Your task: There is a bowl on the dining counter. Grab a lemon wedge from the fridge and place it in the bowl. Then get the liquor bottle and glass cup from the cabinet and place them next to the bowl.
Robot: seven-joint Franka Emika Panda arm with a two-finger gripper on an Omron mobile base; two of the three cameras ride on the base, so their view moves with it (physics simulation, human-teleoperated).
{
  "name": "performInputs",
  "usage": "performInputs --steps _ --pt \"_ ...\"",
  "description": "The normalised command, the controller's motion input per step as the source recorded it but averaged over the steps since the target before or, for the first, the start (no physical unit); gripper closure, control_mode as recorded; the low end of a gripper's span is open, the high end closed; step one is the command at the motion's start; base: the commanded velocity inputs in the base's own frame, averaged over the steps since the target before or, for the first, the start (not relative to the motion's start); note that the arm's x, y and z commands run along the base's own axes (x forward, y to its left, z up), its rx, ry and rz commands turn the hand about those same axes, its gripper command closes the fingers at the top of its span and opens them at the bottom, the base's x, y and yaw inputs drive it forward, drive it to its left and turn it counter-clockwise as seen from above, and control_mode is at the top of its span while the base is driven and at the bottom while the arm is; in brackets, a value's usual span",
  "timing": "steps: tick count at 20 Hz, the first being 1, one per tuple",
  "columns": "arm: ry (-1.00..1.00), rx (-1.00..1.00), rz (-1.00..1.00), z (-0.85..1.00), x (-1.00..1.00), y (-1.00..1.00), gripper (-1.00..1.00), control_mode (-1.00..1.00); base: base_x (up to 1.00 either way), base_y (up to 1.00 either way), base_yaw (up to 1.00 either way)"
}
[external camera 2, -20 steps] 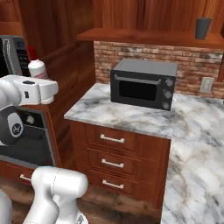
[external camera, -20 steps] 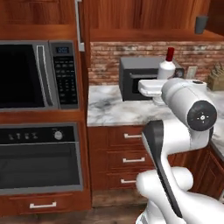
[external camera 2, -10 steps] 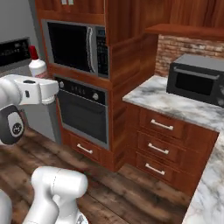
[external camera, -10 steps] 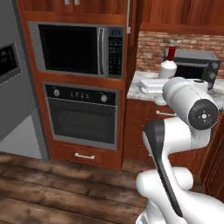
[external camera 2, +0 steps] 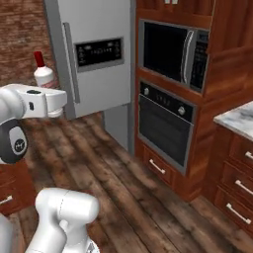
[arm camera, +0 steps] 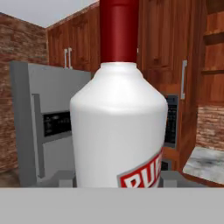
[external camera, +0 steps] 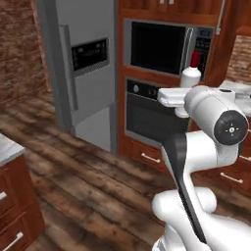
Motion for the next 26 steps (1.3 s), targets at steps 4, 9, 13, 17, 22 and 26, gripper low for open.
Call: performInputs --steps 4,9,13,17,22,26 --pt "0.00 0.00 0.00 0.00 0.00 0.00 1.00 1.00 0.00 0.97 0.68" --pt "0.00 0.00 0.00 0.00 0.00 0.00 1.00 1.00 0.00 0.91 0.70" --pt "0.00 0.00 0.00 0.00 0.00 0.00 1.00 1.00 0.02 0.99 0.67" --pt "0.00 0.00 0.00 0.00 0.00 0.00 1.00 1.00 0.21 1.00 0.59" --pt "0.00 0.00 0.00 0.00 0.00 0.00 1.00 1.00 0.29 1.00 0.56" --pt "0.00 0.00 0.00 0.00 0.00 0.00 1.00 1.00 0.54 1.00 0.45"
